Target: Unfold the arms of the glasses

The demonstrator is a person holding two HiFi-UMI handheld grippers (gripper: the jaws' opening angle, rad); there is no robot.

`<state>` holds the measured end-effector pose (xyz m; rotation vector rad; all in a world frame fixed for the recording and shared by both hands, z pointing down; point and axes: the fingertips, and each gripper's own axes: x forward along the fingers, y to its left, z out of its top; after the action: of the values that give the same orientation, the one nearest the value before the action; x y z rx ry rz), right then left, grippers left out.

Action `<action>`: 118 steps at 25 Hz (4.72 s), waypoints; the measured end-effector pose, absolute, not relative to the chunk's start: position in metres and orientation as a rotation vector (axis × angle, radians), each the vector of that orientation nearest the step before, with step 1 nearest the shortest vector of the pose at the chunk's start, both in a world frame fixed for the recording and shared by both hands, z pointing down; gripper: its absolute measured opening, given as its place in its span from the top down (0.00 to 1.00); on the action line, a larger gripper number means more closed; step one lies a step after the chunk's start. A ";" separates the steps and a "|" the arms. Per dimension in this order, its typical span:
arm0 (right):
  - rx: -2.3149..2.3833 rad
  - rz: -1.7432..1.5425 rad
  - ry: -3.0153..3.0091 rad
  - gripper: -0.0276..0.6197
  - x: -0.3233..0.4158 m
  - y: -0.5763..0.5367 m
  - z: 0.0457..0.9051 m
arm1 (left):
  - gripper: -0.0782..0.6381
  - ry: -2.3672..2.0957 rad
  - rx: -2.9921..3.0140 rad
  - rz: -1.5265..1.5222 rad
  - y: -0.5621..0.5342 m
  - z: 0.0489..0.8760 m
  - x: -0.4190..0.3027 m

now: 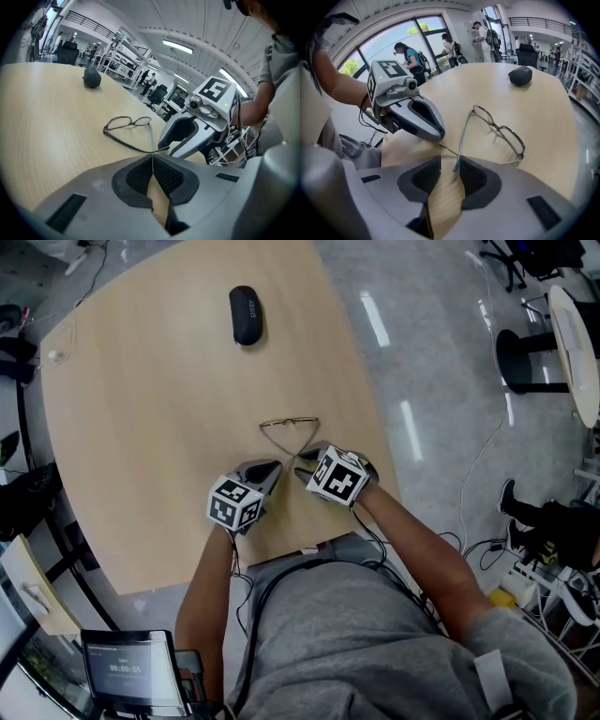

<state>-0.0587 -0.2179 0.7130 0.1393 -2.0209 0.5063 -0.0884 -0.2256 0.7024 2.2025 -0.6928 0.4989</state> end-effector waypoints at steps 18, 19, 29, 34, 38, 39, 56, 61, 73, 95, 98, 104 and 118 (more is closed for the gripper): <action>-0.087 0.309 -1.928 0.64 -0.071 -0.199 0.722 | 0.88 -0.178 2.451 1.368 -0.231 0.716 -0.062; -0.106 0.300 -1.921 0.64 -0.069 -0.195 0.723 | 0.88 -0.161 2.416 1.389 -0.226 0.722 -0.062; -0.252 0.144 -1.780 0.64 -0.029 -0.187 0.725 | 0.88 -0.251 2.310 1.331 -0.214 0.727 -0.084; -0.250 0.098 -1.747 0.64 -0.015 -0.207 0.727 | 0.88 -0.287 2.284 1.295 -0.214 0.728 -0.098; -0.414 -0.023 -1.724 0.64 -0.005 -0.204 0.724 | 0.88 -0.328 2.255 1.234 -0.210 0.726 -0.101; -0.463 -0.055 -1.708 0.64 -0.002 -0.204 0.724 | 0.88 -0.340 2.247 1.212 -0.209 0.726 -0.101; -0.560 -0.137 -1.616 0.64 0.028 -0.214 0.731 | 0.88 -0.484 2.187 1.055 -0.214 0.732 -0.100; -0.468 -0.088 -1.706 0.64 0.018 -0.211 0.706 | 0.88 -0.574 2.225 0.951 -0.222 0.699 -0.100; -0.209 -0.022 -2.055 0.64 -0.014 -0.207 0.625 | 0.88 -0.807 2.342 0.781 -0.224 0.601 -0.104; 0.689 0.170 -2.982 0.95 -0.027 -0.190 0.300 | 0.88 -1.693 2.640 0.171 -0.115 0.299 -0.176; 0.778 0.019 -3.003 0.95 -0.017 -0.135 0.257 | 0.88 -1.835 2.676 0.084 -0.050 0.254 -0.187; 0.891 -0.060 -3.034 0.95 -0.024 -0.010 0.212 | 0.88 -2.018 2.721 -0.022 0.085 0.205 -0.218; 0.957 -0.136 -3.017 0.95 0.011 0.151 0.179 | 0.88 -2.025 2.730 -0.143 0.219 0.191 -0.207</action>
<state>0.0106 0.1506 0.1790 0.9573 -3.0173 -0.1356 -0.2074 0.2185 0.1906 2.7298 -2.0251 -0.1430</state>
